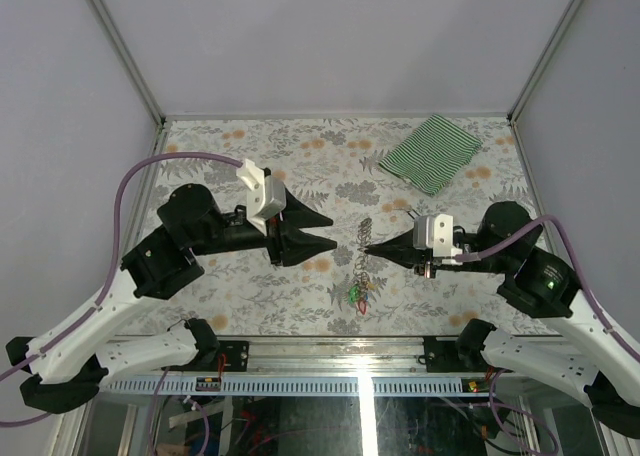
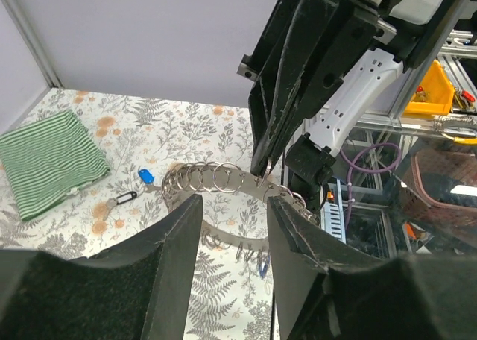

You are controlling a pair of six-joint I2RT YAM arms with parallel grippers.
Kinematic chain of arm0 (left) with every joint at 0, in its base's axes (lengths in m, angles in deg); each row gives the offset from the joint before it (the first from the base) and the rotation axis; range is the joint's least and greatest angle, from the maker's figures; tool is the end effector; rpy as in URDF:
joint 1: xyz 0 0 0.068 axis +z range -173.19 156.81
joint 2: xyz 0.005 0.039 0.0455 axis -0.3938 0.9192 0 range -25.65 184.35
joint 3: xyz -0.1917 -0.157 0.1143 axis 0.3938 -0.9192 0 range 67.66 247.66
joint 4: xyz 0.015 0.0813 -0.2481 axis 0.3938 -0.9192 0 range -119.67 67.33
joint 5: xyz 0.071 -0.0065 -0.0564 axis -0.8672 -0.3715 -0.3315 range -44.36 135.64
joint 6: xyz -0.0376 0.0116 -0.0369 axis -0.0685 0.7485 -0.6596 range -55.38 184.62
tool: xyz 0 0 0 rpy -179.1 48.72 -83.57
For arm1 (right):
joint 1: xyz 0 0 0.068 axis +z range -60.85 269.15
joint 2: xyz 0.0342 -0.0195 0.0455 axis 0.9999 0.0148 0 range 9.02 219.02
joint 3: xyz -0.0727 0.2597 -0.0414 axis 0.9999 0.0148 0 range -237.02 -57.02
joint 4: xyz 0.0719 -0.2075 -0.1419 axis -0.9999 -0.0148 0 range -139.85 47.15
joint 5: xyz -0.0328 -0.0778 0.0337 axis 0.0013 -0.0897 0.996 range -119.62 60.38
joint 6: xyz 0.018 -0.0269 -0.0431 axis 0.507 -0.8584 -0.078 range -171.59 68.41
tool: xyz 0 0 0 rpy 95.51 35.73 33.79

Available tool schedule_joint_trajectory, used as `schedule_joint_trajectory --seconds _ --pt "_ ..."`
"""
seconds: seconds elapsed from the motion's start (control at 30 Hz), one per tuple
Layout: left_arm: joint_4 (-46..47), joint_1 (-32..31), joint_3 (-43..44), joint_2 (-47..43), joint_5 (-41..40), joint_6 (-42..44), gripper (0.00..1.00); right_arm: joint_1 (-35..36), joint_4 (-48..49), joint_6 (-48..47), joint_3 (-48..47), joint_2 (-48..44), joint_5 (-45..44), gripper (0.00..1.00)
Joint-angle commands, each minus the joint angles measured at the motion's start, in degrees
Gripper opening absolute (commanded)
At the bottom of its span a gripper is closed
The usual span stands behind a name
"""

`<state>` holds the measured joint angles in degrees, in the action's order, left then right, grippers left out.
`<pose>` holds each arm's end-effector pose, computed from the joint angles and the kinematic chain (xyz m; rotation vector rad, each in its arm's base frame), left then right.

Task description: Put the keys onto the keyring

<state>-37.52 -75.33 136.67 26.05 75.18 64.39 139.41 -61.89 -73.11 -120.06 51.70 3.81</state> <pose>0.0949 -0.1507 0.4554 1.0853 1.2336 -1.1044 0.0734 0.1189 0.4364 -1.2887 0.9722 0.8409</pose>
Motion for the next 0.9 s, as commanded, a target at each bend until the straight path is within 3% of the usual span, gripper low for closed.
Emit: schedule_joint_trajectory --seconds 0.0,0.33,0.87 --pt "0.48 -1.37 3.23 0.45 2.22 4.2 0.42 0.22 1.93 7.24 -3.93 -0.96 -1.6 0.0" --pt "0.44 -3.43 3.75 3.44 3.74 3.75 0.43 0.2 -0.96 12.67 -7.07 1.45 -1.17 0.0" --pt "0.44 -5.36 3.43 6.36 2.87 3.62 0.39 0.28 -11.4 10.12 -14.26 5.75 -1.44 0.0"
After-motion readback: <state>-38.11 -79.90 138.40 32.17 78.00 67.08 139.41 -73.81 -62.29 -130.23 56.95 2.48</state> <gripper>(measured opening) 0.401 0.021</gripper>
